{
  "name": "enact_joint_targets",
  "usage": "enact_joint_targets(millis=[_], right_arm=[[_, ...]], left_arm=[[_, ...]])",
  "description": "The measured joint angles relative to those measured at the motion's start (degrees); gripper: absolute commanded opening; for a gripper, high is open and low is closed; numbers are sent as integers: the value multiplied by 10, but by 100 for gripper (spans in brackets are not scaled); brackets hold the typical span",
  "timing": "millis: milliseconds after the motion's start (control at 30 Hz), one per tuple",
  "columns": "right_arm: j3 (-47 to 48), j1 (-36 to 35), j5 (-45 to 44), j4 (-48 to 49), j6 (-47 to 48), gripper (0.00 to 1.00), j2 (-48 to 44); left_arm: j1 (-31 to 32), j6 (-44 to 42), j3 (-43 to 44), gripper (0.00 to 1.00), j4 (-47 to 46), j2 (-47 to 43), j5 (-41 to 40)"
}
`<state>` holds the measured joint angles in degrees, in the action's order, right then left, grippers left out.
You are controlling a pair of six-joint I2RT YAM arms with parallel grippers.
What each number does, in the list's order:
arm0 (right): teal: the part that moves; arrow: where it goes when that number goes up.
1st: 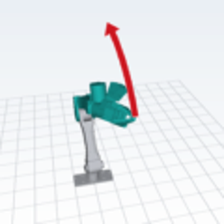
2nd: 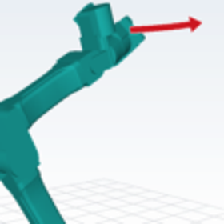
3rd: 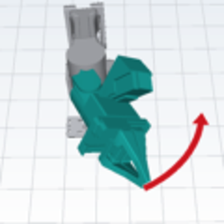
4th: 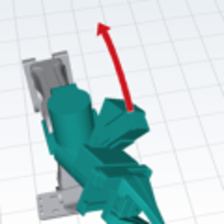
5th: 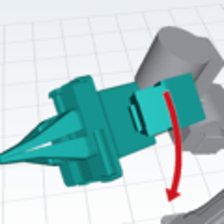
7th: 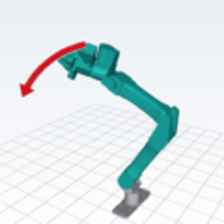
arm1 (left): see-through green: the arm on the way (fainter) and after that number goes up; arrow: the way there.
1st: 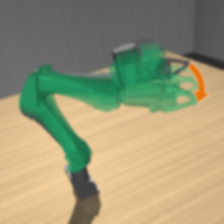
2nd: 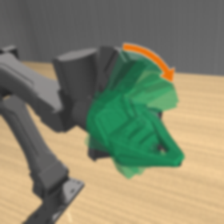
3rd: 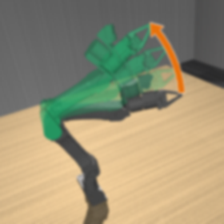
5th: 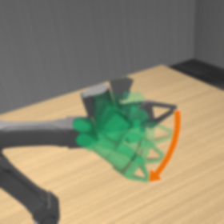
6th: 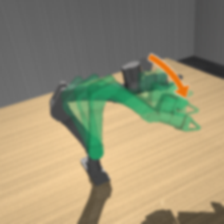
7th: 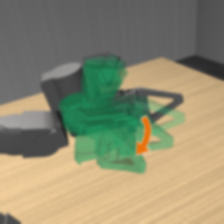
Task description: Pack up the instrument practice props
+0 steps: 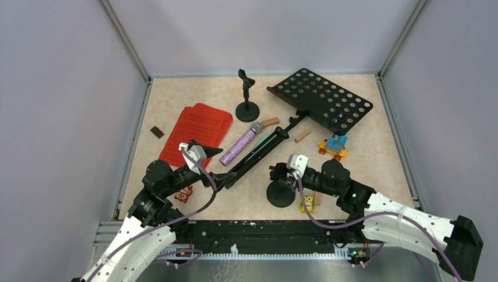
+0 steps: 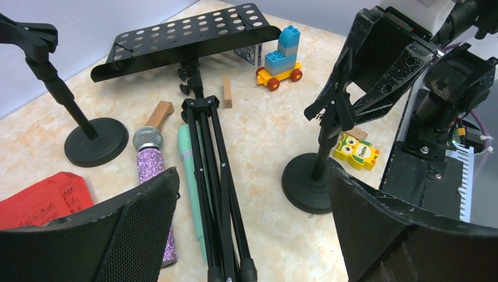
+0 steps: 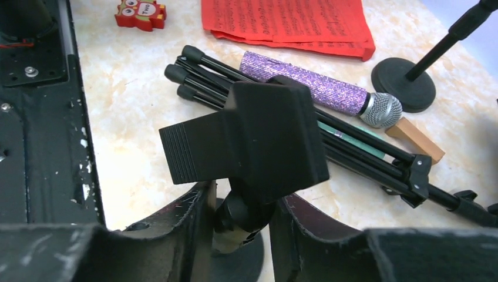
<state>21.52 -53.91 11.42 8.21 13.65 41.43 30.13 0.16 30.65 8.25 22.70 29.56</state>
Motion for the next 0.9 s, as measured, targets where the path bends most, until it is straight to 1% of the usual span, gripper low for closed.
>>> enact_joint_targets(millis=[67, 133, 267, 433, 533, 633, 767, 900], right_arm=[[-2, 0, 1, 2, -4, 21, 0], [-2, 0, 3, 1, -10, 0, -1], [-2, 0, 0, -2, -16, 0, -11], [9, 0, -13, -21, -36, 0, -17], [41, 0, -13, -26, -71, 0, -14], [86, 0, -15, -4, -125, 0, 0], [148, -2, -18, 45, -203, 0, 43], [189, -10, -19, 69, -251, 0, 89]], left_arm=[[0, 4, -4, 99, -5, 0, 2], [0, 7, -9, 99, -13, 0, 5], [0, 15, -25, 99, -41, 7, 23], [0, 31, -46, 99, -108, 46, 66], [0, 57, -62, 99, -164, 75, 84], [2, 82, -74, 99, -218, 95, 97], [13, 112, -75, 99, -289, 128, 104], [42, 122, -73, 99, -333, 163, 103]])
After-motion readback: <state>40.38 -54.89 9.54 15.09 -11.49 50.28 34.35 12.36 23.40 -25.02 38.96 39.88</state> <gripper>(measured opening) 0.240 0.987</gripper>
